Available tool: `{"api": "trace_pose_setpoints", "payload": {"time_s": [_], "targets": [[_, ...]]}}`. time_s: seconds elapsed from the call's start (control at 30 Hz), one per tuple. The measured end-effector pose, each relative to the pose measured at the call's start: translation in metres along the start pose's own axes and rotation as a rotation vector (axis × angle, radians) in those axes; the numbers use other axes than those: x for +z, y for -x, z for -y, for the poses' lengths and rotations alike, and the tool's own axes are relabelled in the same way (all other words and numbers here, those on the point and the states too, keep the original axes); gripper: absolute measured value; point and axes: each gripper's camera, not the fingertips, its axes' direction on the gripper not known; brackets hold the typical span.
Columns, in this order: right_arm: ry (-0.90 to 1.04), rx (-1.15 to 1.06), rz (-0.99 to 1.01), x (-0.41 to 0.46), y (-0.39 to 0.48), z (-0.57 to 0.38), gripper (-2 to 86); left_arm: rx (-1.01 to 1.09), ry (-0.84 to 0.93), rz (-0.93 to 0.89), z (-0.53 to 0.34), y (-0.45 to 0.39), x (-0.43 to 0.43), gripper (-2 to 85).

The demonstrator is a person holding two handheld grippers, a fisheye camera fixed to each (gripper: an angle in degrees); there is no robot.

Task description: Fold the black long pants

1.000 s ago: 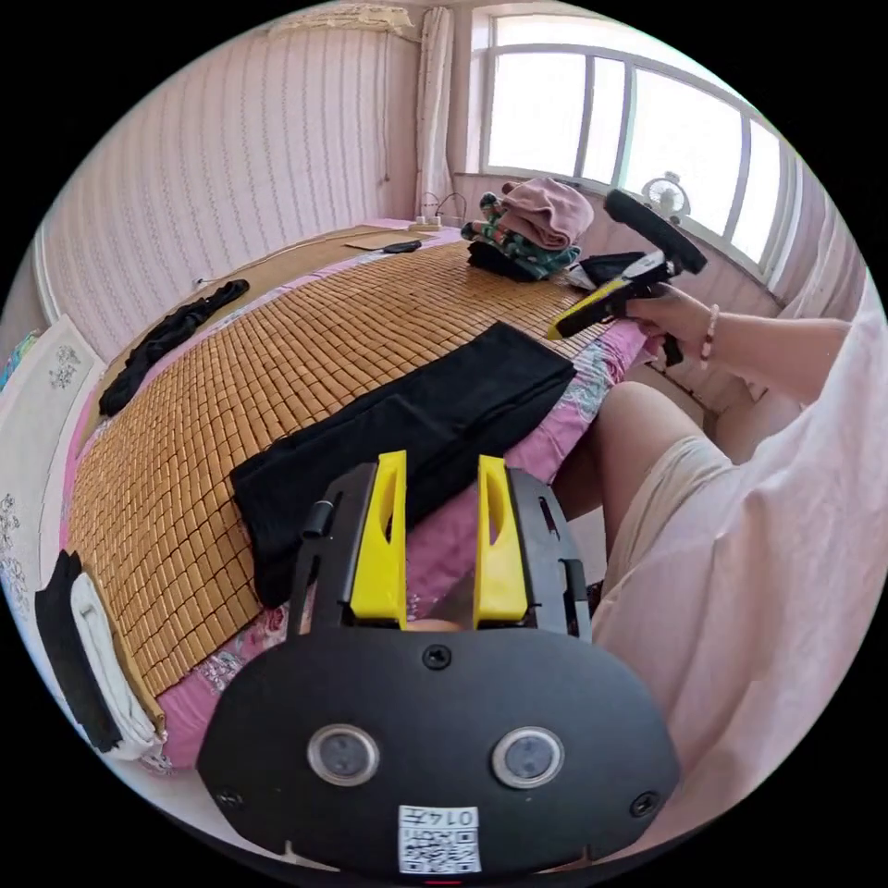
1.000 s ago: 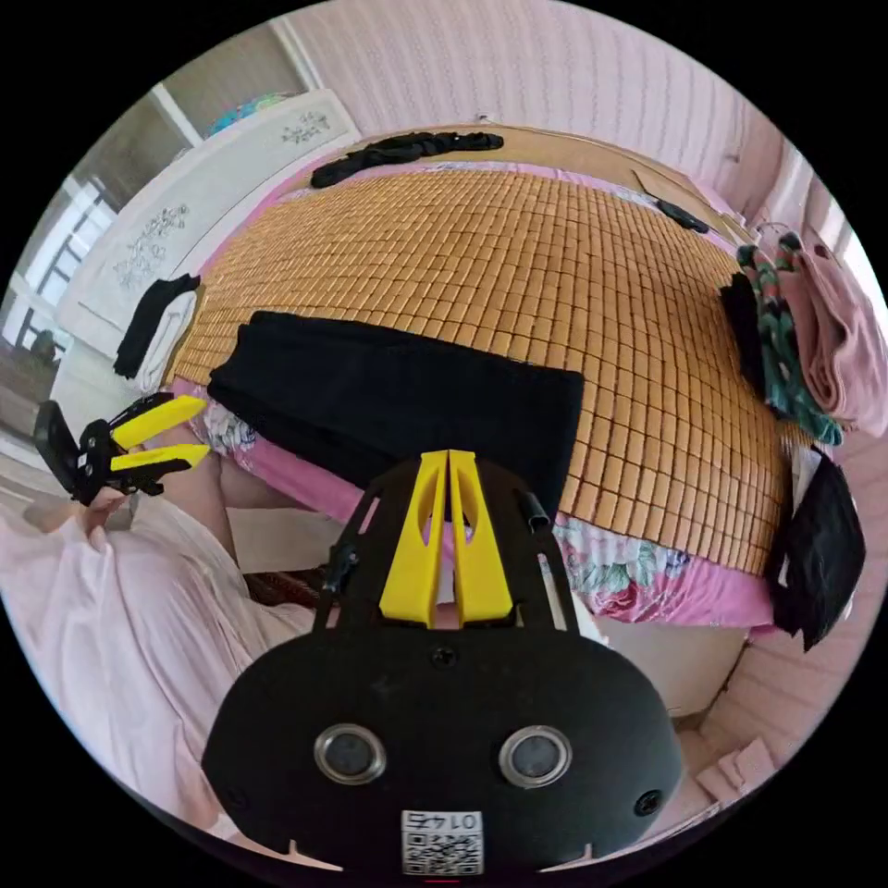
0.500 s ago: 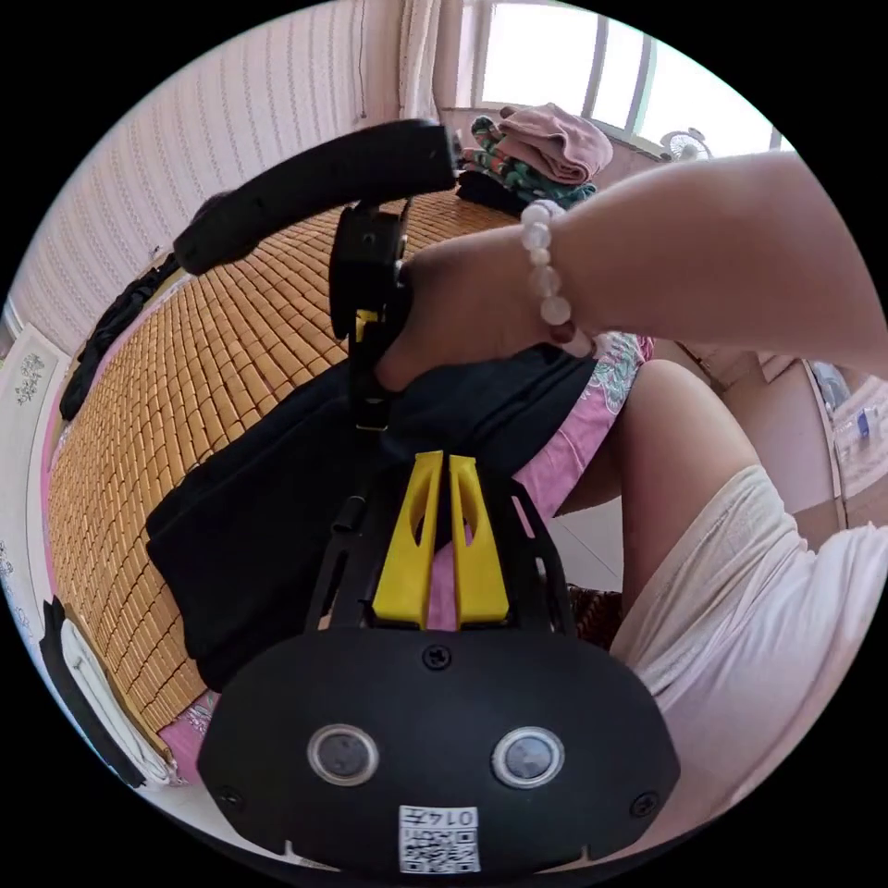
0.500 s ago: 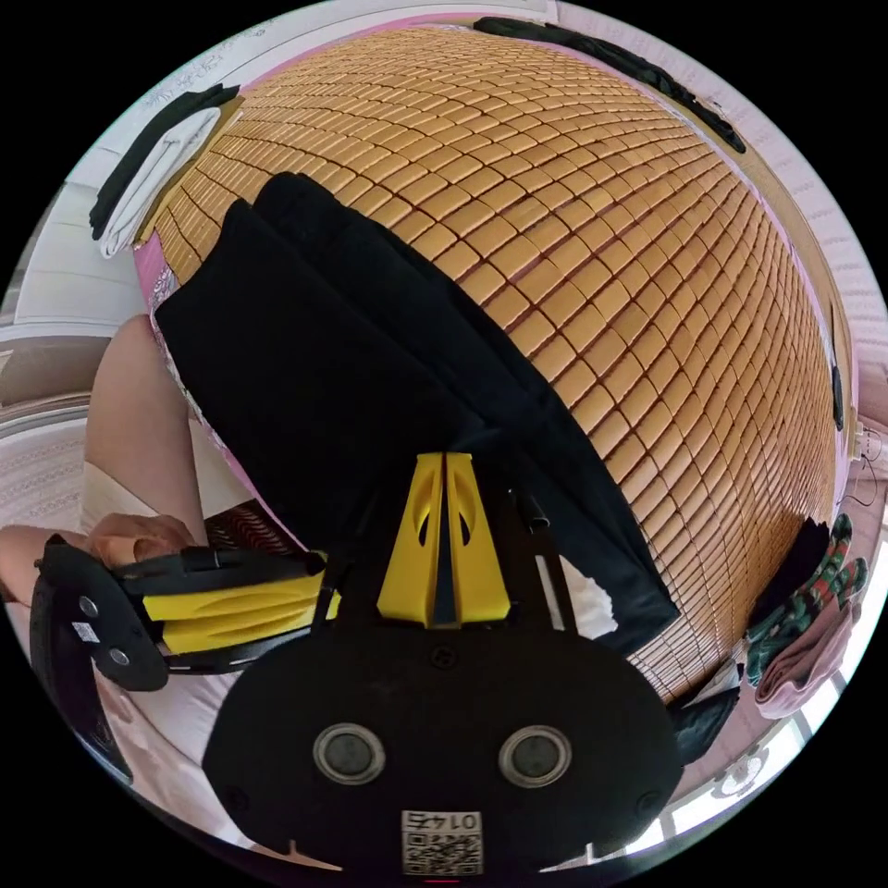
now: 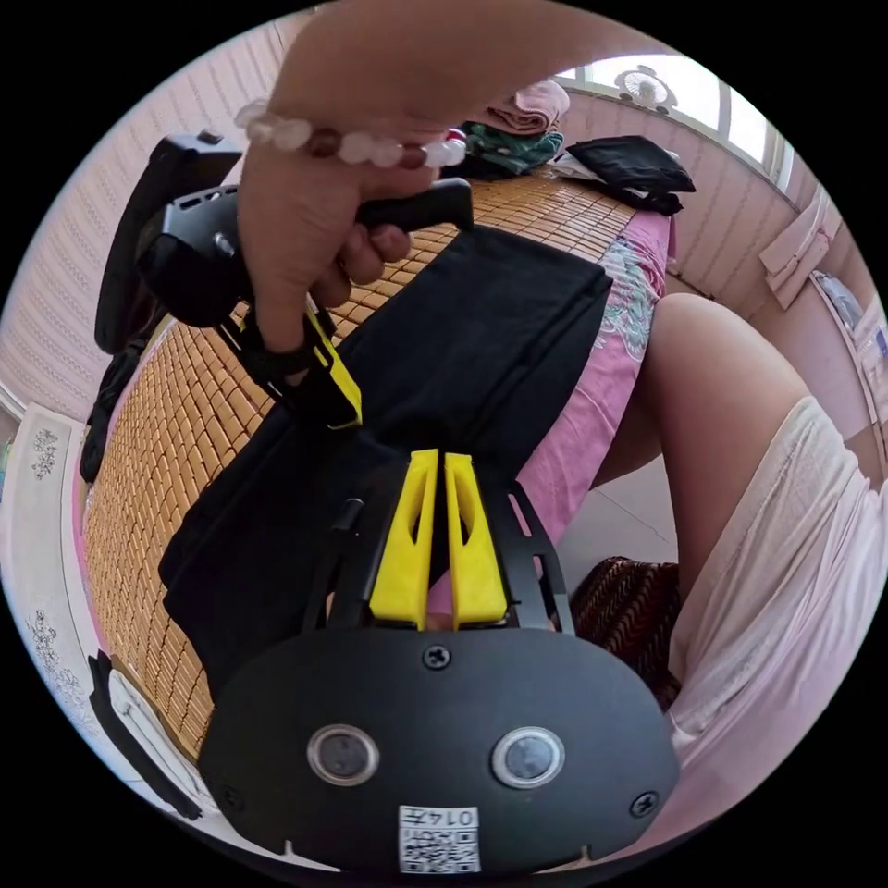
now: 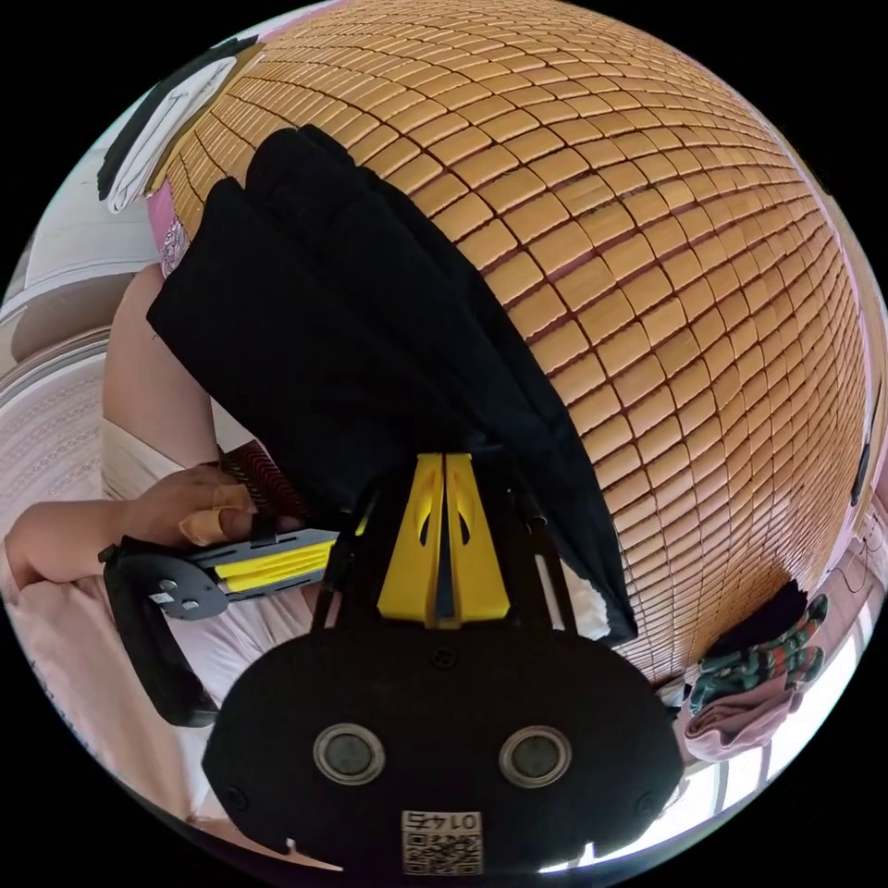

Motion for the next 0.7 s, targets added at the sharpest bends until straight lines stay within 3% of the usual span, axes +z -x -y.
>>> {"api": "trace_pose_setpoints", "payload": {"time_s": [0.17,0.5,0.6,0.7], "targets": [[0.011,-0.026,-0.097,-0.013,-0.001,0.009,-0.5,-0.009,-0.012,0.007,0.001,-0.003,0.007,-0.8],[0.054,0.028,-0.079,0.011,-0.01,0.006,-0.4,-0.059,-0.033,-0.101,0.001,0.008,0.02,-0.9],[-0.069,0.039,-0.052,0.02,-0.015,-0.025,-0.2,-0.052,-0.09,-0.1,-0.006,0.008,0.018,-0.8],[-0.333,0.114,0.085,0.032,-0.032,-0.086,0.1,-0.11,-0.102,-0.183,-0.016,0.016,0.011,-0.5]]}}
